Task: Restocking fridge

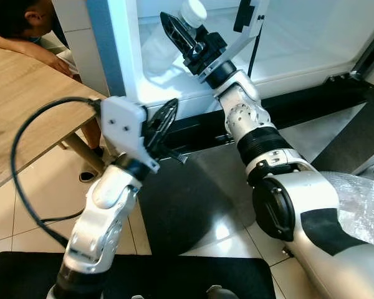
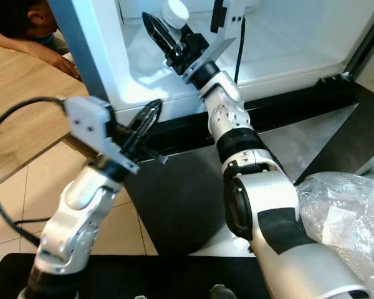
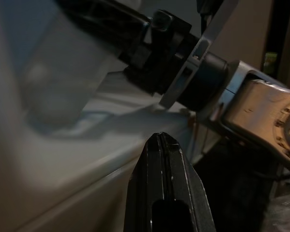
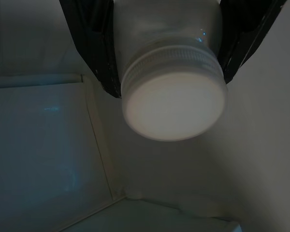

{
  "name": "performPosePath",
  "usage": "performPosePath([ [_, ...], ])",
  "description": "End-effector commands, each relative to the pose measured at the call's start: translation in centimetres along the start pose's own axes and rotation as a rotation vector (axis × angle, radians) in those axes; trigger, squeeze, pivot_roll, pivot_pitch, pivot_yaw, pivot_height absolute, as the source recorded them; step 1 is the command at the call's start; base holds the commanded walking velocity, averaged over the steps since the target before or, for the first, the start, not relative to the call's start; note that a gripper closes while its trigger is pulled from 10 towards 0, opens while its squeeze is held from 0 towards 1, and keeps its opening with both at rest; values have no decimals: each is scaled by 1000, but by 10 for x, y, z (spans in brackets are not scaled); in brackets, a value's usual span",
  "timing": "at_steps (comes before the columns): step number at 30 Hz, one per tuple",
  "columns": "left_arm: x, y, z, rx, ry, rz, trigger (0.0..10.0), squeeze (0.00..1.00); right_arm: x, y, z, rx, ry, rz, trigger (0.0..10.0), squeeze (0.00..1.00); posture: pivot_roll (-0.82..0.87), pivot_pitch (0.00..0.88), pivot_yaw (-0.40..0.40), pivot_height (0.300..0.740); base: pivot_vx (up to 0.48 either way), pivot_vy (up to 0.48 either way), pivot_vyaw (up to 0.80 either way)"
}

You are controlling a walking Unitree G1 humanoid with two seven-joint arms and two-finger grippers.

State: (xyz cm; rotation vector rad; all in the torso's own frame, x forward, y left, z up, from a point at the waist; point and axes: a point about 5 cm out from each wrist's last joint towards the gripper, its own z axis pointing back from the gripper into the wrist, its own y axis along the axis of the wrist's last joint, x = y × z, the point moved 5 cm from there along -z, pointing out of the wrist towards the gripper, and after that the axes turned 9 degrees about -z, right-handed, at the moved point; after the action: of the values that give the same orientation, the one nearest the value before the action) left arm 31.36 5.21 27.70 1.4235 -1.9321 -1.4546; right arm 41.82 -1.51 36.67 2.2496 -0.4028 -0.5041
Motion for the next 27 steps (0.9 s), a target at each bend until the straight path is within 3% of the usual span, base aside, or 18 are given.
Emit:
performPosePath([
  [1, 8, -11, -8, -44, -17, 7, 10000, 0, -9, -9, -6, -32, 38, -15, 10000, 0, -94, 150, -19, 740, 0, 0, 0],
  [6, 12, -10, -21, -53, -3, 14, 10000, 0, -10, -10, -7, -32, 44, -15, 10000, 0, -102, 148, -12, 740, 0, 0, 0],
  [15, 15, -9, -21, -52, 73, 23, 10000, 0, -12, -7, -9, -25, 53, -13, 10000, 0, -101, 146, -16, 740, 0, 0, 0],
  [27, 14, -1, -19, -25, 178, -12, 10000, 0, -14, -6, -9, -9, 85, -83, 10000, 0, -95, 144, -20, 740, 0, 0, 0],
])
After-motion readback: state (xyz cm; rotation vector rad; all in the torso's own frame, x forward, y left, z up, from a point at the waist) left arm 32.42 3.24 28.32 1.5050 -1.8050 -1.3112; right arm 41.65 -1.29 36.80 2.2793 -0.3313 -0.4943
